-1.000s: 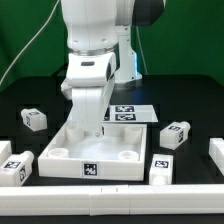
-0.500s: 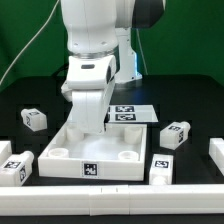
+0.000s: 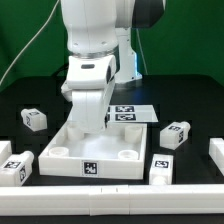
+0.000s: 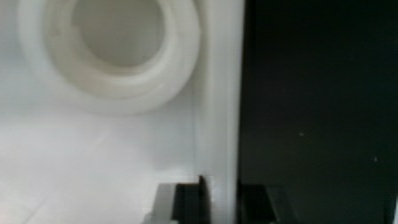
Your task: Assemble one leg
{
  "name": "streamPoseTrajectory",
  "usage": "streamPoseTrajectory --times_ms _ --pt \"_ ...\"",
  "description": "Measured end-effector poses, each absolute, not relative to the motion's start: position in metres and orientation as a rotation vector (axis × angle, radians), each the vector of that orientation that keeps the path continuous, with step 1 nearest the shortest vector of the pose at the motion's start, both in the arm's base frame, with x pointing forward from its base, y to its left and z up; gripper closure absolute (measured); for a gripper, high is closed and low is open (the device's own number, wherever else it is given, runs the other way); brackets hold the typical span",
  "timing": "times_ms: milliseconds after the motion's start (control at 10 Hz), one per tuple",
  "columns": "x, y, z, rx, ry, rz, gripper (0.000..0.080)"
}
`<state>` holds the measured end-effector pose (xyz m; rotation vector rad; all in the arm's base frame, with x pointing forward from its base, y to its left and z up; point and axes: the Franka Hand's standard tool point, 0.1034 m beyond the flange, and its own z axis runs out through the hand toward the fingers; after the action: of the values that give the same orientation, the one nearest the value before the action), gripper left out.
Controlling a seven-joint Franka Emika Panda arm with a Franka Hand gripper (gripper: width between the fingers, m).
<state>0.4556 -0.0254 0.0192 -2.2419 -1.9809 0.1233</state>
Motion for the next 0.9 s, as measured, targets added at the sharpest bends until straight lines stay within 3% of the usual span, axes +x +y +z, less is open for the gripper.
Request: streamPoseTrajectory --times_ms 300,900 --pt "0.488 -0.012 0.021 -2.215 -2.038 0.101 0.0745" --pt "0.518 0.016 0.020 -2.167 -2.113 0.044 0.0745"
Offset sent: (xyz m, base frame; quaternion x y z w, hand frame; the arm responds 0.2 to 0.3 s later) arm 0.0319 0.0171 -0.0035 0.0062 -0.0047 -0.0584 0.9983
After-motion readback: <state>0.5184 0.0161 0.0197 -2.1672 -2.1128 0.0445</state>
